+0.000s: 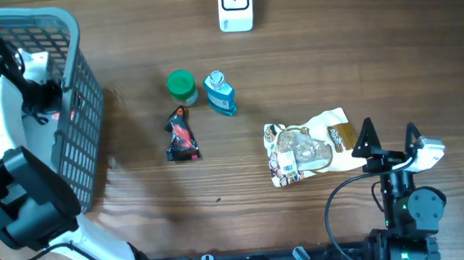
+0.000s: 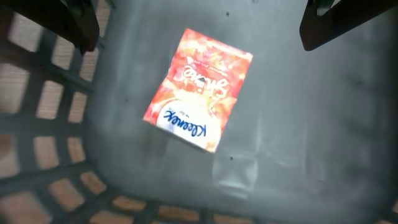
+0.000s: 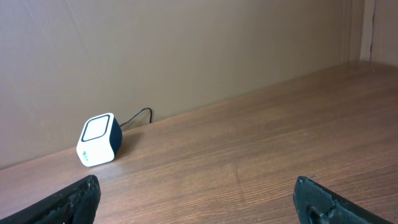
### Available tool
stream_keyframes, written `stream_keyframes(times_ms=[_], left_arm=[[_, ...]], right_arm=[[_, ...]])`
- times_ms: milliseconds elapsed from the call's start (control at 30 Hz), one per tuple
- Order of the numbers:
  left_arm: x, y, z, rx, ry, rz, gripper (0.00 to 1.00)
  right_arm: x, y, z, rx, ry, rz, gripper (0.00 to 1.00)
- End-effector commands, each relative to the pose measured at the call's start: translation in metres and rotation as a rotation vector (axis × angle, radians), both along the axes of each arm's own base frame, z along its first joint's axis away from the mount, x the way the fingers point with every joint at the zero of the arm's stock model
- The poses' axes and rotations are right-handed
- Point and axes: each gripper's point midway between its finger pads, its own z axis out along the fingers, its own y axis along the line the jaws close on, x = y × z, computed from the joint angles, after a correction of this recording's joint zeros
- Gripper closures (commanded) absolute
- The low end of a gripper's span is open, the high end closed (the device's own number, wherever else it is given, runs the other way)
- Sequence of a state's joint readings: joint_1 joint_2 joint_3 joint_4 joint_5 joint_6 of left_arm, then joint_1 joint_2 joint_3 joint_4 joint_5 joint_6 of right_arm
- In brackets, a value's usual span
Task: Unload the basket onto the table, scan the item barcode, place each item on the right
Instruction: 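Reach the left gripper into the basket and grasp the red Kleenex pack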
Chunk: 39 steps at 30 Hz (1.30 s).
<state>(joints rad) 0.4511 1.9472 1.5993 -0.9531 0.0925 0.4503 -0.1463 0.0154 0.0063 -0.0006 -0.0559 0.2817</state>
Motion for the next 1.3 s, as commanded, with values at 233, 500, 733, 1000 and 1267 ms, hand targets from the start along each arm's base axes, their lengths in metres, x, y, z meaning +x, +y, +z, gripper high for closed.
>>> stream_keyframes(times_ms=[233, 500, 733, 1000, 1267], left_arm=[[0.003, -0.001, -0.033, 0.013, -0.027, -0.124, 0.00], [0.010, 0.005, -0.050, 0.029, -0.023, -0.139, 0.00], [0.010, 0.003, -0.073, -0.003, 0.008, -0.138, 0.00], [0.014, -0.003, -0.073, -0.043, -0.013, -0.115, 0.52], [0.013, -0.001, -0.073, -0.051, -0.009, -0.058, 0.55]], right_arm=[[0.000, 0.002, 0.002, -0.018, -0.008, 0.013, 0.00], [0.000, 0.002, 0.002, -0.018, -0.008, 0.013, 0.00], [0.000, 0.002, 0.002, -0.018, -0.008, 0.013, 0.00], [0.000, 0.002, 0.002, -0.018, -0.008, 0.013, 0.00], [0.000, 0.002, 0.002, -0.018, -0.008, 0.013, 0.00]])
